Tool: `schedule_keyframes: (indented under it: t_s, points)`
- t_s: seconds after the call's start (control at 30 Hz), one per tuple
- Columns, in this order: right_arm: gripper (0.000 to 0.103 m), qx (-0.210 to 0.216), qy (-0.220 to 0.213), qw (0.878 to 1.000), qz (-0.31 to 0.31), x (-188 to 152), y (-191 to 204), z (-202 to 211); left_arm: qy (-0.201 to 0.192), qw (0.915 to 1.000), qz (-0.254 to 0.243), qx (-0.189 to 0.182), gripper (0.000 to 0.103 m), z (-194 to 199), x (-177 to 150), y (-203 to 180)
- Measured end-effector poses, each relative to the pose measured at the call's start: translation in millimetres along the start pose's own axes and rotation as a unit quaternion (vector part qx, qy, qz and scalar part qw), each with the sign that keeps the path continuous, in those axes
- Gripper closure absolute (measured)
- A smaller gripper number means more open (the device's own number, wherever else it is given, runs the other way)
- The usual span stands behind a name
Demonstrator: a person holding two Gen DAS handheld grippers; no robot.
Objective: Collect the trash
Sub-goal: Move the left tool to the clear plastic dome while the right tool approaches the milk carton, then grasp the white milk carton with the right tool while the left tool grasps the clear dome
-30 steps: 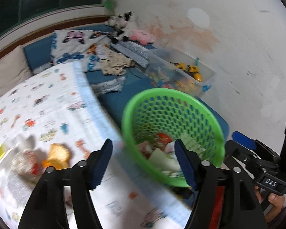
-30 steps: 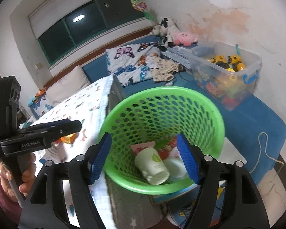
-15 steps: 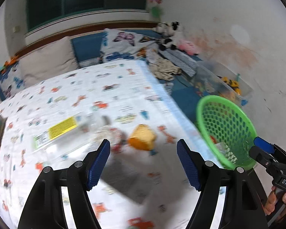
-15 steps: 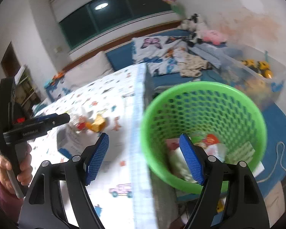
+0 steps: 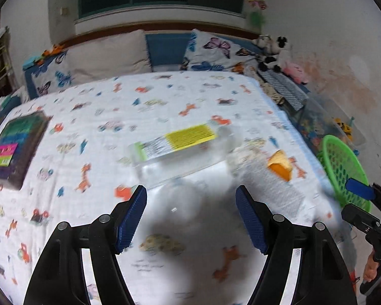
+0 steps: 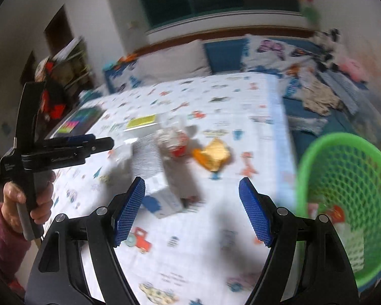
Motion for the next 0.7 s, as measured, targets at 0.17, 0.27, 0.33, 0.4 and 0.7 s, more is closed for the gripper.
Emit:
schedule_keyframes:
  t_s: [0.17,0.27,0.33,0.4,0.7]
  points:
    - [0.029,0.02,0.024,0.999,0.034,9.7,24.7,-30.0,0.009,0.9998,0.013,0.01,0.033,-4.2,-5.8,26.8]
    - [0.031,0.027,0.034,0.998,0.048,12.7,32.9,-43.7,0.01,0.9998,0.015,0.012,0.033,-6.1,-7.5,36.3]
    - [0.033,0.029,0.04,0.997,0.054,15.6,36.0,-53.8,0.012,0.9997,0.016,0.013,0.033,-8.6,-8.3,40.6]
    - [0.036,0.031,0.045,0.997,0.06,17.6,38.7,-62.2,0.016,0.9997,0.016,0.014,0.033,-11.2,-9.9,43.9]
    - [0.039,0.033,0.063,0.995,0.076,21.4,43.9,-92.4,0.033,0.9994,0.003,0.008,0.033,-23.6,-17.9,47.2]
Point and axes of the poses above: each gripper's, at about its wrist camera, not at the fingertips, and z roughly against the way its jaws point, y to its left, x to its top, the point moved 10 cm from there along -z, roughly the way its jaws point, and after that the axes turned 13 degrees about z, right-handed, at the moved point
